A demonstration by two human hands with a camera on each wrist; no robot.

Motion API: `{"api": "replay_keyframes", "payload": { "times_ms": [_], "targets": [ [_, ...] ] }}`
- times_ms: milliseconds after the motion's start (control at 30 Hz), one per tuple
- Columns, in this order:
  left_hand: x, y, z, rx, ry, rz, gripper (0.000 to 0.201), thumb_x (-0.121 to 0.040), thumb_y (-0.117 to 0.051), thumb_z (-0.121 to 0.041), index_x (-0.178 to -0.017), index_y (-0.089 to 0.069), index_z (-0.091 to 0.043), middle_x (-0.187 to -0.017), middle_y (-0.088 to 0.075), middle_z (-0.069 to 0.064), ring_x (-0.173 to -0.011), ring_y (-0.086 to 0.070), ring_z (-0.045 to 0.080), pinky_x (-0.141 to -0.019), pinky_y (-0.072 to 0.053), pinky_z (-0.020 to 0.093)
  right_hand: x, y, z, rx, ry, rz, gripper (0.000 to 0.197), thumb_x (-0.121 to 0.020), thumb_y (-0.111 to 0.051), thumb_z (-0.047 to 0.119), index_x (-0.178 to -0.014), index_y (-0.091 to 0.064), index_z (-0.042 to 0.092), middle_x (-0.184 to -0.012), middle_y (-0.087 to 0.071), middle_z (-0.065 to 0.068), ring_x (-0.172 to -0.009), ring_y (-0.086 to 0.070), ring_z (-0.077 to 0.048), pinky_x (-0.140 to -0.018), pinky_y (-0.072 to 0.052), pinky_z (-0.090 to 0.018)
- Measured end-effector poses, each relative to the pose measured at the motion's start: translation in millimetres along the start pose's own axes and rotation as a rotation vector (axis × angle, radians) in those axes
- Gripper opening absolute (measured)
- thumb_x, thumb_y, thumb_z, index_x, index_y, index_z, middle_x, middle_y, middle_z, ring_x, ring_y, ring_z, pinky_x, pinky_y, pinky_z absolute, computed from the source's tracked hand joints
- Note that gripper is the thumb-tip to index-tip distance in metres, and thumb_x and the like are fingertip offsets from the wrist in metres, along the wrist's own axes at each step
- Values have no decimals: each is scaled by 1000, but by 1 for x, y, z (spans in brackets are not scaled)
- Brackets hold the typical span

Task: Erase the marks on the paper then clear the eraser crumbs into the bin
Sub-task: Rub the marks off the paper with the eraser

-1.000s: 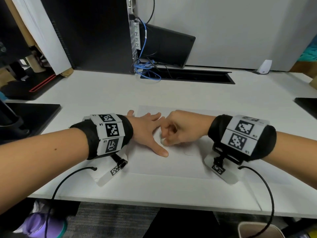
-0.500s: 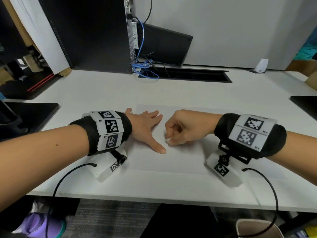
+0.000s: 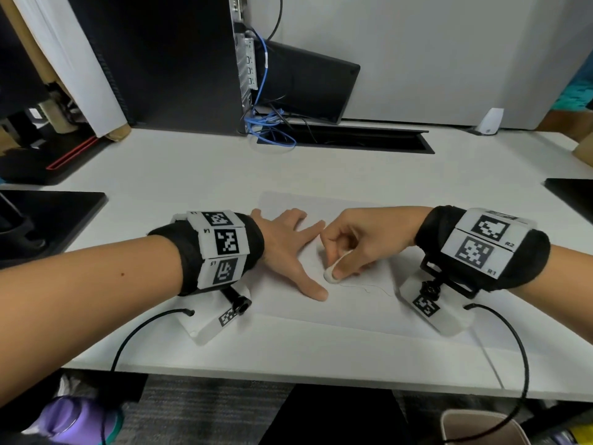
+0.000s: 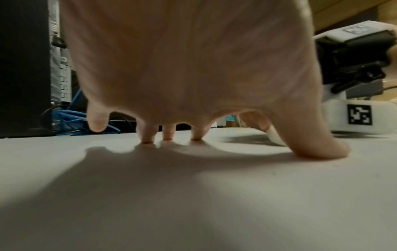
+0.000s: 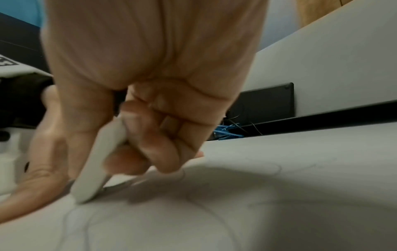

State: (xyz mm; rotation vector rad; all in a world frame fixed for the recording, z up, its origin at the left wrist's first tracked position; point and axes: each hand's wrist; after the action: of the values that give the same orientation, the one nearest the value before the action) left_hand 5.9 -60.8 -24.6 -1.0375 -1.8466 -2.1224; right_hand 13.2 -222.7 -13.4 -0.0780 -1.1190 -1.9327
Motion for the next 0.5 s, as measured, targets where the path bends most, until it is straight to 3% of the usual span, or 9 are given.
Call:
{"api": "replay_keyframes", "payload": {
  "times_ms": [167,300,433,500],
  "targets": [
    [-3,-2,-1,13,9,-1,120,-59,-58,-81,-144,18,-45,-156,17,-6,-147,2,21,-115,4,56,-6,7,-5,191,26,-265,21,-83,-69,22,-66,-56,24,-63,-55,2,-53,-46,-5,-58,-38,-17],
    [-2,0,-2,15,21,-5,118,-57,-60,-81,-144,13,-48,-156,15,-7,-147,-1,20,-115,3,57,1,2,-3,46,24,-37,25,-82,-70,13,-62,-58,22,-52,-50,2,-47,-43,-8,-51,-36,-14],
    [-2,1,-4,9,19,-11,122,-57,-62,-79,-145,15,-45,-155,9,-7,-146,-7,22,-115,-1,56,-5,7,-7,186,39,-264,23,-83,-67,16,-65,-57,25,-55,-54,12,-52,-48,-3,-59,-39,-15],
    [-2,1,-4,14,24,-10,122,-56,-62,-80,-145,14,-45,-155,8,-8,-146,-7,21,-115,-1,55,-2,6,-6,118,27,-215,22,-84,-67,14,-65,-58,22,-55,-54,9,-49,-47,-4,-55,-39,-17]
  ]
}}
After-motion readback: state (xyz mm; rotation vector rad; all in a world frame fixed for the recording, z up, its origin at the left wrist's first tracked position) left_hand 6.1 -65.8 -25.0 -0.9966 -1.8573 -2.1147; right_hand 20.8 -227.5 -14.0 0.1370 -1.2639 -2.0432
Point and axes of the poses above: each hand's wrist, its own x-axis away from the middle knuckle, its own y-axis out of the back of the hand, z = x × y
